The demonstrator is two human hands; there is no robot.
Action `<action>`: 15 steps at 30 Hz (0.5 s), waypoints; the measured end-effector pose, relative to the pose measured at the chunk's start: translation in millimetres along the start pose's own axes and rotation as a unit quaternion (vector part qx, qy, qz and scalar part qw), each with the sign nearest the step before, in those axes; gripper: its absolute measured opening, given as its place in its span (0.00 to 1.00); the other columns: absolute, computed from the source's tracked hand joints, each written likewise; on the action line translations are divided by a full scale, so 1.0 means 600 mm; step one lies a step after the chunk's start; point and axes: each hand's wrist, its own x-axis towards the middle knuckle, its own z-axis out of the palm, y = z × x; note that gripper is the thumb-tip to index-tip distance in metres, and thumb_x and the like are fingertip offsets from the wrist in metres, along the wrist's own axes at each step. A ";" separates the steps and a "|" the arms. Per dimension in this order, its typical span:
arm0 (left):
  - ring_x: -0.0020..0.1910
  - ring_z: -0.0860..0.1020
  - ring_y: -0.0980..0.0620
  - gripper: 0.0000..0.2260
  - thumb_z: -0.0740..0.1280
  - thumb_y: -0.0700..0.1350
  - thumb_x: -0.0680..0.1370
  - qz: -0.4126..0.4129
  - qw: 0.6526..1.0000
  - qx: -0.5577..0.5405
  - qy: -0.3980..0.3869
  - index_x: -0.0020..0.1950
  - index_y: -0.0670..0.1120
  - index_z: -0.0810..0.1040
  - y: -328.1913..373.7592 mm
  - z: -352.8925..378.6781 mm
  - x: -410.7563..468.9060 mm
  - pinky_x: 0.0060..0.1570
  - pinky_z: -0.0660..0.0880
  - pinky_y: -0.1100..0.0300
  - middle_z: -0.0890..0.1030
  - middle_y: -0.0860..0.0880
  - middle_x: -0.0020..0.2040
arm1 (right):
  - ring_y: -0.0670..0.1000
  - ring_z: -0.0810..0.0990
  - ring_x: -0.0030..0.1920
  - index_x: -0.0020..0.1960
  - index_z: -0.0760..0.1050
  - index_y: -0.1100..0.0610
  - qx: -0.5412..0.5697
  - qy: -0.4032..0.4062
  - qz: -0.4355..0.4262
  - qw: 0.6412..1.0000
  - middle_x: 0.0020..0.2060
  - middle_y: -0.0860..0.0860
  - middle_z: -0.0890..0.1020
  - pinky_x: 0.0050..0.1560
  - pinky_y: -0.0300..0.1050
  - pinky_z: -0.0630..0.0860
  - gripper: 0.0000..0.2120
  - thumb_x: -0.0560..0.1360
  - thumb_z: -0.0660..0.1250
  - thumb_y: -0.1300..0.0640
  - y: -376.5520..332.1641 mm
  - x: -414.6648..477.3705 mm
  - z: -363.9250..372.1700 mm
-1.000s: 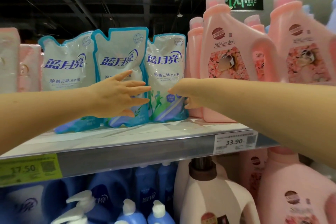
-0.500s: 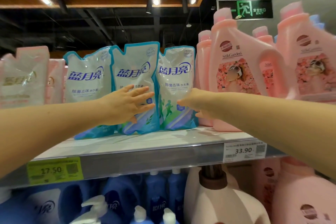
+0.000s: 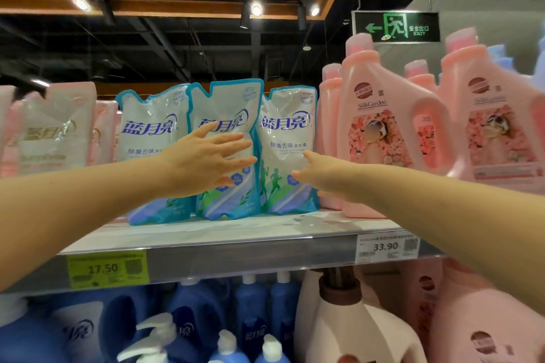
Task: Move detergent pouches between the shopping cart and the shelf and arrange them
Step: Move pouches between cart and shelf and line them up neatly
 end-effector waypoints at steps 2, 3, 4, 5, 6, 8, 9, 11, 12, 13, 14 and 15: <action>0.63 0.76 0.45 0.27 0.73 0.56 0.69 -0.026 0.999 -0.002 -0.030 0.66 0.52 0.75 -0.009 -0.017 -0.015 0.59 0.71 0.41 0.76 0.46 0.65 | 0.57 0.67 0.69 0.76 0.50 0.56 -0.032 0.000 -0.015 0.999 0.71 0.57 0.65 0.67 0.49 0.65 0.27 0.81 0.56 0.54 -0.001 -0.008 0.004; 0.66 0.73 0.45 0.26 0.71 0.56 0.71 -0.041 0.998 -0.004 -0.045 0.68 0.53 0.72 -0.014 -0.025 -0.023 0.62 0.68 0.41 0.74 0.46 0.67 | 0.56 0.66 0.69 0.77 0.49 0.55 -0.023 0.001 -0.024 0.999 0.73 0.56 0.63 0.68 0.49 0.64 0.28 0.81 0.56 0.53 -0.006 -0.020 0.004; 0.68 0.71 0.45 0.25 0.68 0.55 0.73 -0.054 0.997 -0.004 -0.055 0.70 0.54 0.69 -0.019 -0.034 -0.032 0.64 0.66 0.41 0.72 0.47 0.69 | 0.56 0.64 0.71 0.77 0.49 0.54 -0.024 0.008 -0.033 0.999 0.74 0.55 0.61 0.68 0.48 0.63 0.28 0.81 0.56 0.53 -0.008 -0.023 0.007; 0.69 0.69 0.45 0.25 0.67 0.55 0.75 -0.063 0.996 -0.008 -0.060 0.71 0.54 0.68 -0.022 -0.048 -0.040 0.65 0.64 0.41 0.70 0.47 0.70 | 0.55 0.63 0.72 0.77 0.49 0.53 -0.024 0.008 -0.036 0.999 0.75 0.54 0.59 0.68 0.47 0.62 0.27 0.81 0.56 0.53 -0.017 -0.039 0.008; 0.69 0.69 0.44 0.24 0.67 0.54 0.75 -0.065 0.996 -0.014 -0.057 0.71 0.54 0.68 -0.026 -0.063 -0.050 0.66 0.64 0.41 0.70 0.46 0.70 | 0.55 0.61 0.72 0.77 0.50 0.54 -0.032 0.009 -0.037 0.999 0.75 0.53 0.58 0.68 0.46 0.62 0.26 0.81 0.55 0.54 -0.024 -0.048 0.008; 0.69 0.69 0.44 0.24 0.66 0.54 0.75 -0.063 0.997 -0.009 -0.054 0.71 0.54 0.68 -0.034 -0.091 -0.075 0.66 0.63 0.41 0.69 0.46 0.71 | 0.55 0.62 0.72 0.76 0.53 0.54 -0.047 0.013 -0.052 0.997 0.75 0.54 0.60 0.67 0.45 0.63 0.25 0.82 0.55 0.56 -0.045 -0.076 0.009; 0.69 0.69 0.44 0.24 0.65 0.54 0.75 -0.061 0.997 -0.004 -0.054 0.71 0.54 0.68 -0.039 -0.103 -0.091 0.66 0.63 0.41 0.70 0.46 0.71 | 0.55 0.64 0.71 0.76 0.54 0.54 -0.035 0.021 -0.056 0.998 0.74 0.55 0.62 0.67 0.46 0.64 0.25 0.81 0.55 0.56 -0.057 -0.092 0.012; 0.68 0.70 0.44 0.24 0.66 0.54 0.75 -0.062 0.997 -0.012 -0.050 0.70 0.54 0.68 -0.046 -0.129 -0.126 0.65 0.64 0.42 0.71 0.46 0.70 | 0.55 0.68 0.69 0.76 0.55 0.53 -0.011 0.048 -0.057 0.997 0.72 0.54 0.66 0.64 0.45 0.66 0.26 0.80 0.57 0.56 -0.077 -0.116 0.020; 0.70 0.68 0.45 0.23 0.64 0.55 0.77 -0.073 0.995 -0.024 -0.056 0.72 0.55 0.66 -0.048 -0.141 -0.143 0.67 0.62 0.43 0.69 0.46 0.71 | 0.54 0.70 0.67 0.76 0.56 0.53 -0.005 0.059 -0.056 0.997 0.71 0.54 0.67 0.62 0.44 0.67 0.26 0.80 0.58 0.55 -0.087 -0.129 0.026; 0.72 0.64 0.46 0.23 0.61 0.55 0.78 -0.090 0.993 -0.043 -0.066 0.73 0.56 0.63 -0.049 -0.150 -0.162 0.69 0.58 0.44 0.66 0.47 0.73 | 0.54 0.72 0.64 0.75 0.57 0.53 0.003 0.067 -0.055 0.996 0.71 0.54 0.68 0.60 0.43 0.68 0.26 0.80 0.59 0.55 -0.099 -0.145 0.034; 0.74 0.61 0.47 0.23 0.58 0.56 0.79 -0.106 0.990 -0.064 -0.074 0.74 0.57 0.59 -0.050 -0.160 -0.182 0.70 0.55 0.45 0.62 0.48 0.75 | 0.53 0.73 0.60 0.75 0.58 0.53 0.007 0.075 -0.060 0.995 0.70 0.54 0.69 0.59 0.44 0.69 0.26 0.79 0.59 0.54 -0.110 -0.158 0.044; 0.75 0.58 0.48 0.23 0.56 0.56 0.80 -0.122 0.986 -0.073 -0.091 0.75 0.57 0.56 -0.049 -0.174 -0.201 0.71 0.53 0.46 0.60 0.49 0.76 | 0.52 0.72 0.57 0.75 0.59 0.53 0.004 0.084 -0.068 0.994 0.69 0.53 0.70 0.58 0.43 0.69 0.25 0.79 0.60 0.54 -0.122 -0.175 0.053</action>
